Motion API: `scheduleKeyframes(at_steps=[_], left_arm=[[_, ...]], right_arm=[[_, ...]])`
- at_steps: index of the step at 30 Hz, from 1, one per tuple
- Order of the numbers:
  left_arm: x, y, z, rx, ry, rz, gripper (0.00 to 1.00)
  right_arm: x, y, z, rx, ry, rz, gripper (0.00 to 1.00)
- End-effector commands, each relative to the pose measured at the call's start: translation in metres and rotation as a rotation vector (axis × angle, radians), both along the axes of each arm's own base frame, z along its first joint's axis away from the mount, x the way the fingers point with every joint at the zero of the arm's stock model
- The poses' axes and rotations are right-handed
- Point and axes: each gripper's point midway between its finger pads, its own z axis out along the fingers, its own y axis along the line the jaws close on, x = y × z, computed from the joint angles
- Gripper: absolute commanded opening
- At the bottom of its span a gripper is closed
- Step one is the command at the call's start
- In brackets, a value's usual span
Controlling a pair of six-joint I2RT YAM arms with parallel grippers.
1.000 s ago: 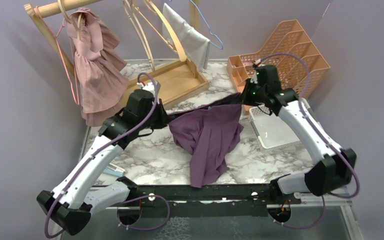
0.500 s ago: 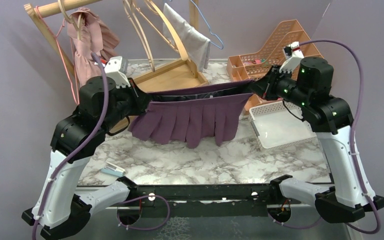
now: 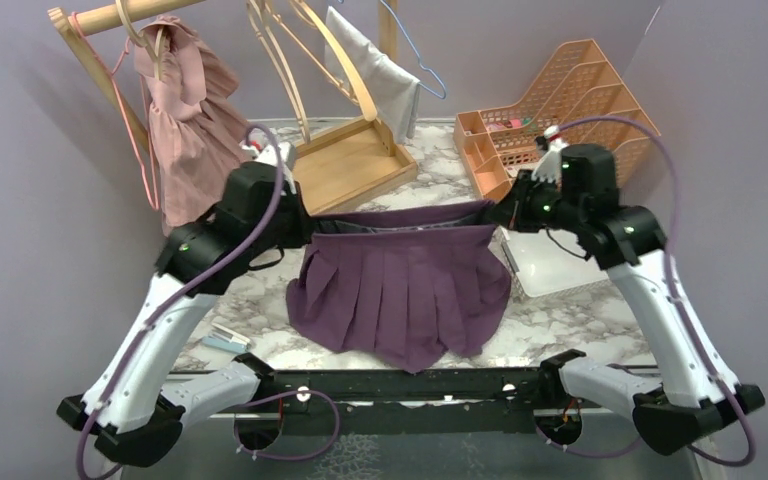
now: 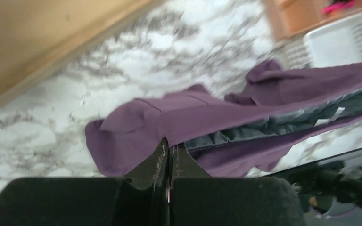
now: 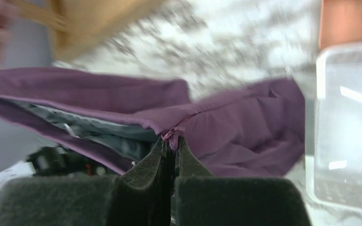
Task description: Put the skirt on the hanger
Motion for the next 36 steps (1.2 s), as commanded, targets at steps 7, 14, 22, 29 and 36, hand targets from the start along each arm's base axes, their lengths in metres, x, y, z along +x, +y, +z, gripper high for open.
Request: scheduleKeyframes(at_steps=[7,14,22,29,36], left_arm=[[-0.002,-0.031,-0.179,-0.016,0.282,-0.044,0.0],[-0.006,-0.029,-0.214,0.013,0.338,-0.042,0.25],[0.016,-0.023,-0.155,0.041,0.139,-0.052,0.54],[0.04,-0.008,-0.075,0.094,-0.106,-0.026,0.6],[0.056,0.001,0.036,0.096,-0.402,-0.005,0.86]], right_arm=[[0.006,-0.001,-0.17,-0.083,0.261,-0.026,0.1],[0.002,-0.003,-0.185,-0.131,0.253,0.026,0.41],[0.016,0.006,-0.112,-0.115,0.073,0.108,0.56],[0.027,0.034,-0.031,0.008,-0.135,0.229,0.58],[0.045,0.053,0.022,0.112,-0.262,0.26,0.55]])
